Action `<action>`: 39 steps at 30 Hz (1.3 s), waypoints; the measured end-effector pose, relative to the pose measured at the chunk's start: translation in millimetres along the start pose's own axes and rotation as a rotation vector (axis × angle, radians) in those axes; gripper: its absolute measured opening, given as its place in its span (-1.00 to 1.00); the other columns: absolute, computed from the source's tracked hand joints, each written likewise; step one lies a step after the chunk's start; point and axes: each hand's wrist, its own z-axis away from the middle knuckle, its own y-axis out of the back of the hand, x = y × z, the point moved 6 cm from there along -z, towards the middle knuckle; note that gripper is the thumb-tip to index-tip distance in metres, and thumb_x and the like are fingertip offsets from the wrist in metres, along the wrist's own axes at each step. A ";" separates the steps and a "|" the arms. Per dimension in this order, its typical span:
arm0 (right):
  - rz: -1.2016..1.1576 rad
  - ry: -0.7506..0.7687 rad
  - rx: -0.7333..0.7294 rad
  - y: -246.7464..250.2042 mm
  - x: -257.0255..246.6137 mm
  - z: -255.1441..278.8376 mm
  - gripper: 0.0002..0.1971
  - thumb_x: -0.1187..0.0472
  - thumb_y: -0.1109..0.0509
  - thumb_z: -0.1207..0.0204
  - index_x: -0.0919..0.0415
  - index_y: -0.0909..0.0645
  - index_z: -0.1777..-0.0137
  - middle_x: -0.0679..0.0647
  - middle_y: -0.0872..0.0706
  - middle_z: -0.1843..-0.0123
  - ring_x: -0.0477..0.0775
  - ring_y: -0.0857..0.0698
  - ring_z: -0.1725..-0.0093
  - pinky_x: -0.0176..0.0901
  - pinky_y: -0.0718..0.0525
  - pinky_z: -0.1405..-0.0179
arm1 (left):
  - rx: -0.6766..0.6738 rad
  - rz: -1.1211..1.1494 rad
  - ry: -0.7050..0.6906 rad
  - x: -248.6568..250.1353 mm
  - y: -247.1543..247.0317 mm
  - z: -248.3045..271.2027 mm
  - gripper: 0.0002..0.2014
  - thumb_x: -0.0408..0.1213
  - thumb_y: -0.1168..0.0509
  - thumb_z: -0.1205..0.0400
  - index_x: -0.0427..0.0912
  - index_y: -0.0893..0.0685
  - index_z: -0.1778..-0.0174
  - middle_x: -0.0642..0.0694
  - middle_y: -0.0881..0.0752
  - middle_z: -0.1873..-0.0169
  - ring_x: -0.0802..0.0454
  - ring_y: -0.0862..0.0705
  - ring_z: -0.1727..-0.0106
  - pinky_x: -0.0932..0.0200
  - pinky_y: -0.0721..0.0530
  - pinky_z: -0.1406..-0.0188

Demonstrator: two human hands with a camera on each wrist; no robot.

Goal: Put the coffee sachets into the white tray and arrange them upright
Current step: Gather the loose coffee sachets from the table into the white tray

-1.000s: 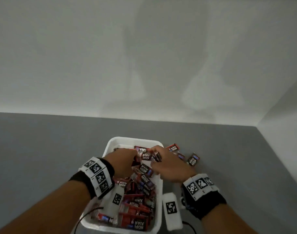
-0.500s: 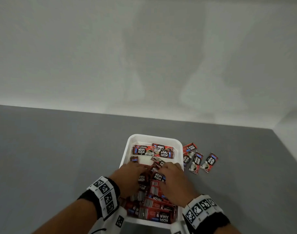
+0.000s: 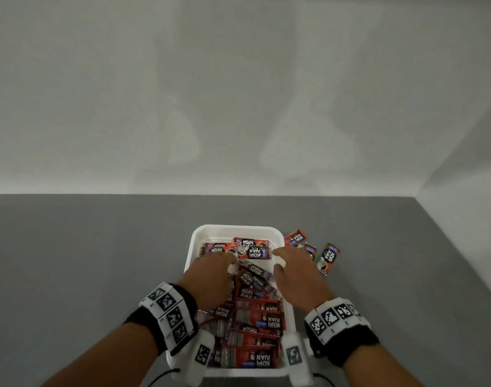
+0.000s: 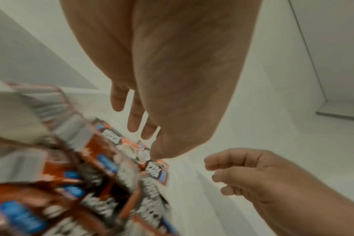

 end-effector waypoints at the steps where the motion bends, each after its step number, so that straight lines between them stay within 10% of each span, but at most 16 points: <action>1: 0.001 -0.051 0.017 7.9 13.2 -7.8 -0.68 0.20 -0.23 -0.64 -0.03 -0.68 -0.30 -0.10 -0.67 -0.33 0.03 -0.57 -0.40 0.02 -0.57 -0.43 | 0.022 0.044 -0.010 8.3 4.1 -4.3 -0.66 -0.27 -0.26 -0.62 -0.03 -0.63 -0.32 0.00 -0.70 -0.26 -0.04 -0.65 -0.30 -0.01 -0.63 -0.32; 3: 0.037 -0.146 0.014 17.0 43.4 -20.6 -0.73 0.26 -0.25 -0.54 -0.02 -0.73 -0.07 -0.02 -0.77 -0.15 0.13 -0.72 -0.21 0.07 -0.70 -0.22 | 0.047 0.072 -0.034 29.0 5.6 -16.3 -0.69 -0.29 -0.25 -0.61 -0.03 -0.69 -0.25 0.01 -0.76 -0.16 -0.03 -0.70 -0.22 0.00 -0.68 -0.25; 9: 0.220 -0.152 -0.250 -18.4 93.9 -25.8 -0.69 0.21 -0.25 -0.65 0.12 -0.71 -0.31 0.15 -0.73 -0.29 0.23 -0.67 -0.29 -0.01 -0.66 -0.31 | -0.048 -0.164 -0.189 122.9 -26.9 -57.6 -0.72 -0.34 -0.20 -0.68 -0.30 -0.71 -0.23 -0.22 -0.74 -0.17 -0.20 -0.72 -0.23 -0.03 -0.68 -0.23; 14: 0.083 -0.157 -0.124 -17.4 107.7 -10.6 -0.68 0.09 -0.29 -0.70 0.12 -0.67 -0.38 0.12 -0.71 -0.37 0.18 -0.66 -0.38 0.01 -0.55 -0.46 | -0.158 -0.415 -0.173 173.5 -64.1 -89.1 -0.70 -0.37 -0.08 -0.80 -0.38 -0.65 -0.32 -0.31 -0.69 -0.33 -0.25 -0.66 -0.35 -0.07 -0.59 -0.33; 20: 0.026 -0.183 -0.033 10.3 134.4 15.6 -0.80 0.12 -0.33 -0.70 0.10 -0.69 -0.24 0.04 -0.77 -0.21 0.08 -0.73 -0.18 -0.33 -0.43 -0.04 | -0.204 -0.489 -0.002 178.7 -82.1 -117.8 -0.70 -0.32 -0.12 -0.81 -0.28 -0.64 -0.38 -0.26 -0.67 -0.36 -0.22 -0.64 -0.41 -0.06 -0.61 -0.34; 32: 0.038 -0.133 -0.089 51.2 171.0 -40.4 -0.85 0.29 -0.34 -0.62 0.16 -0.61 -0.16 0.20 -0.69 -0.16 0.27 -0.67 -0.17 -0.07 -0.50 -0.07 | -0.177 -0.357 0.100 175.9 -97.9 -135.3 -0.70 -0.41 -0.19 -0.75 -0.35 -0.55 -0.40 -0.28 -0.67 -0.35 -0.24 -0.69 -0.34 -0.05 -0.66 -0.24; 39: 0.117 -0.270 -0.087 30.8 179.0 -68.0 -0.79 -0.06 -0.39 -0.61 0.08 -0.66 -0.01 0.06 -0.77 0.06 0.08 -0.74 0.15 -0.22 -0.57 0.26 | -0.107 -0.194 0.250 164.3 -81.4 -152.1 -0.57 -0.16 -0.25 -0.74 -0.25 -0.44 -0.49 -0.28 -0.48 -0.44 -0.32 -0.60 -0.41 -0.11 -0.62 -0.29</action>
